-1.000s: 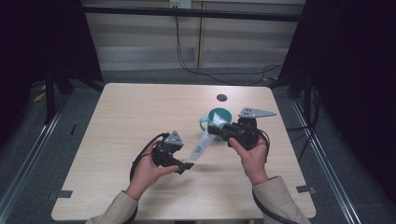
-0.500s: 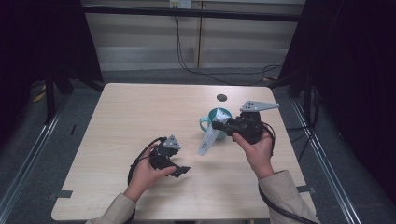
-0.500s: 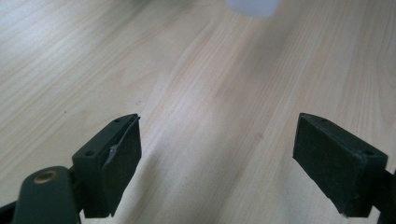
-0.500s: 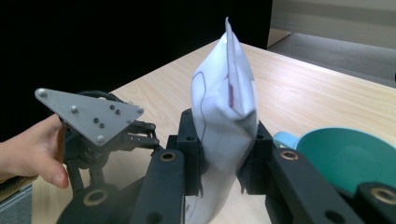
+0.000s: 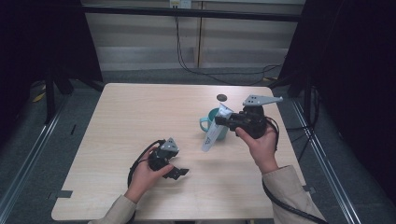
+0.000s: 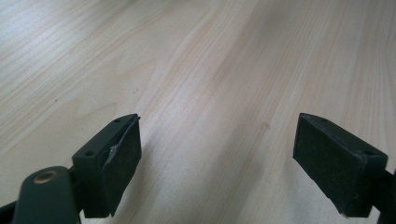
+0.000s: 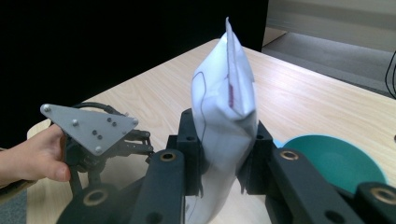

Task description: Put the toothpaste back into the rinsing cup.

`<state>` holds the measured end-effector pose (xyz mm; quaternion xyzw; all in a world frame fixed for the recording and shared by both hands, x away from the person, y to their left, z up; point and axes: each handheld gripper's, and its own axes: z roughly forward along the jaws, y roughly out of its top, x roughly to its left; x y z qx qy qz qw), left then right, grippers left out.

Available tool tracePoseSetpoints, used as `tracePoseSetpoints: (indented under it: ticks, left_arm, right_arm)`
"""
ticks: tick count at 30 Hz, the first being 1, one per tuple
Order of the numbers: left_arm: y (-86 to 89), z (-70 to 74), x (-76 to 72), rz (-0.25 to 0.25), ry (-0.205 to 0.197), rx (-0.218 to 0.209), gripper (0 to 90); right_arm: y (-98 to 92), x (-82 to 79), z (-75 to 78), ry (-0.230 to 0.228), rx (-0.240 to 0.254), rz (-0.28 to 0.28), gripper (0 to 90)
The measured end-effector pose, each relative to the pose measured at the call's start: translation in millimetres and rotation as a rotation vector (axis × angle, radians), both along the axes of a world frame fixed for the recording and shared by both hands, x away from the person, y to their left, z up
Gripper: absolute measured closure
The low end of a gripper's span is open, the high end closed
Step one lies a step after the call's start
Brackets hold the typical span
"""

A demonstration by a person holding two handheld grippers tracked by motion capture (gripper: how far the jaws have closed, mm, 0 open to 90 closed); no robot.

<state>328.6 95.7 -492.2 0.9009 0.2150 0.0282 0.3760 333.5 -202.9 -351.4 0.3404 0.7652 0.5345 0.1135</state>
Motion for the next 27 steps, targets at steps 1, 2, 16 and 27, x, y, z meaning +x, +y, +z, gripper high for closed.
tracePoseSetpoints:
  ticks: [1, 2, 16, 27]
  left_arm:
    - [-0.2, -0.9, -0.6, 0.004, 0.003, -0.007, 15.3]
    - [0.4, -1.4, -0.4, -0.001, -0.001, 0.004, 15.3]
    - [3.9, -11.7, -2.2, 0.0, -0.027, 0.002, 15.1]
    - [6.7, -17.7, -6.8, -0.013, -0.09, -0.023, 14.5]
  right_arm:
    - [-0.8, 0.4, 1.0, -0.006, -0.003, -0.002, 73.5]
    - [-1.5, 0.5, 1.8, -0.008, -0.008, -0.004, 73.5]
    - [-10.4, 5.0, 11.3, -0.012, 0.0, -0.019, 73.5]
    - [-15.6, 7.0, 22.4, -0.022, -0.006, -0.026, 73.5]
